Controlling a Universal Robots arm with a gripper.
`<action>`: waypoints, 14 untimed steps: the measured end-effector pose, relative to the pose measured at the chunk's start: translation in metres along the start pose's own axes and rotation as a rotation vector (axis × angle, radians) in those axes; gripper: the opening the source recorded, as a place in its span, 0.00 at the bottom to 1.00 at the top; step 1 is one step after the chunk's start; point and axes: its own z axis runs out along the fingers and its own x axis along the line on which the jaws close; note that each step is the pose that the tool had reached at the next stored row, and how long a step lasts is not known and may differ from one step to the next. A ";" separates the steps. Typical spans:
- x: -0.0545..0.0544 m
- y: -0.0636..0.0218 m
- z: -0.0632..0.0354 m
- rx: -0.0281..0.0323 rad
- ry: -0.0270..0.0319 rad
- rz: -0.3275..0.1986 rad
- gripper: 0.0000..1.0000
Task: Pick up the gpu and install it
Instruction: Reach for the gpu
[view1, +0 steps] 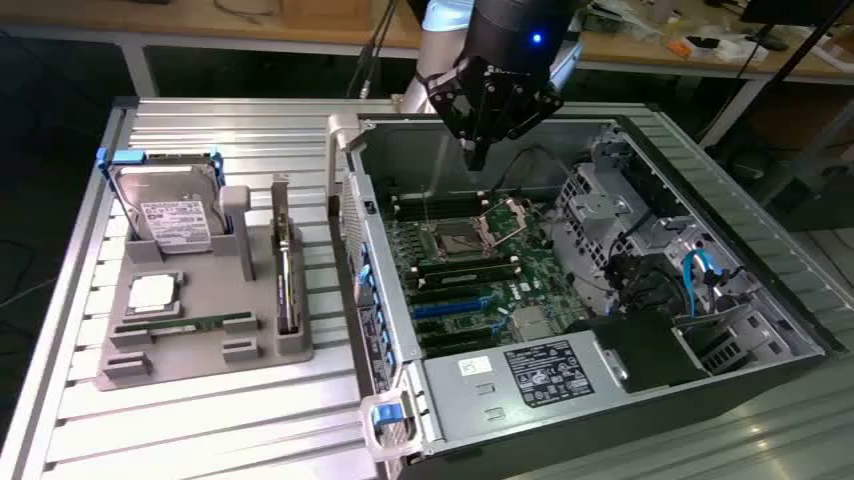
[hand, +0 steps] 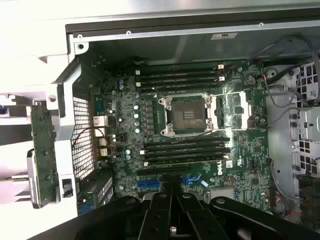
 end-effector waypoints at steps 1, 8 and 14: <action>0.000 0.0000 0.0000 0.0000 0.0000 0.000 0.11; 0.000 0.0000 0.0000 0.0000 0.0000 0.000 0.11; 0.000 0.0000 0.0001 0.0005 0.0006 -0.001 0.11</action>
